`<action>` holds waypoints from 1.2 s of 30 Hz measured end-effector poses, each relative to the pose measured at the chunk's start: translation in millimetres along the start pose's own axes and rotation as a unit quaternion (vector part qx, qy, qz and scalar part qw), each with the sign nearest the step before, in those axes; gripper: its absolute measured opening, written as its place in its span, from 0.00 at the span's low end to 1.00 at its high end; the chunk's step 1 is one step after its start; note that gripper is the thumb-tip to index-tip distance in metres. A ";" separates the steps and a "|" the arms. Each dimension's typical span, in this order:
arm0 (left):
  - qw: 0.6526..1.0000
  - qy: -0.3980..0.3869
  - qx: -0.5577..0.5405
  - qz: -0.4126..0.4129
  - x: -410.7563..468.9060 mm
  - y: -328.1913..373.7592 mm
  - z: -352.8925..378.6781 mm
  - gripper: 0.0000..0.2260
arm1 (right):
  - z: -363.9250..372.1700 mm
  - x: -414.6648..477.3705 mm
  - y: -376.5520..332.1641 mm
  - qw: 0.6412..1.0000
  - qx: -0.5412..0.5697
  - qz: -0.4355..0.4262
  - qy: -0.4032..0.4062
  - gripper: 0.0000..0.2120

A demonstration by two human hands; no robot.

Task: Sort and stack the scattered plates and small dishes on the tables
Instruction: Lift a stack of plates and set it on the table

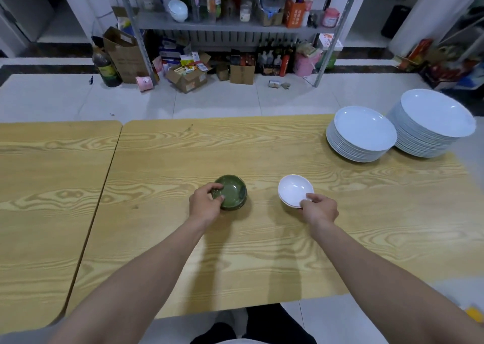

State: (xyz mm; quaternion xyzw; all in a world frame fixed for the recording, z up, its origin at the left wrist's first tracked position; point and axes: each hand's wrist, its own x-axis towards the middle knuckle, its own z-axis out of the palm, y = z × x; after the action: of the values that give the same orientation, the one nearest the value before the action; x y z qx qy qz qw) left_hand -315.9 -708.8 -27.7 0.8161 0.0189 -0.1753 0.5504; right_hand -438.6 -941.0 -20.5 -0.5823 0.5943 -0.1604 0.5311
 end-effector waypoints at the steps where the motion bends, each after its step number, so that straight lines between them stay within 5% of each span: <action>1: 1.000 -0.001 0.000 0.003 3.8 8.1 7.3 0.14 | -3.7 7.0 -6.9 1.000 0.010 0.002 0.000 0.14; 19: 0.999 0.014 0.034 -0.027 107.9 75.6 139.3 0.13 | 6.6 151.9 -68.4 0.998 0.030 0.033 -0.033 0.14; 36: 0.999 -0.009 0.035 -0.028 173.6 83.5 173.1 0.13 | 58.5 215.0 -85.9 0.993 0.059 0.043 -0.095 0.13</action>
State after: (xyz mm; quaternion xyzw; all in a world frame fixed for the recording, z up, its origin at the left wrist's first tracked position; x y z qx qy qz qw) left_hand -180.4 -926.5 -64.1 0.8325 0.0304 -0.1981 0.5165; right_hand -293.9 -1124.6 -69.0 -0.5366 0.5553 -0.1161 0.6247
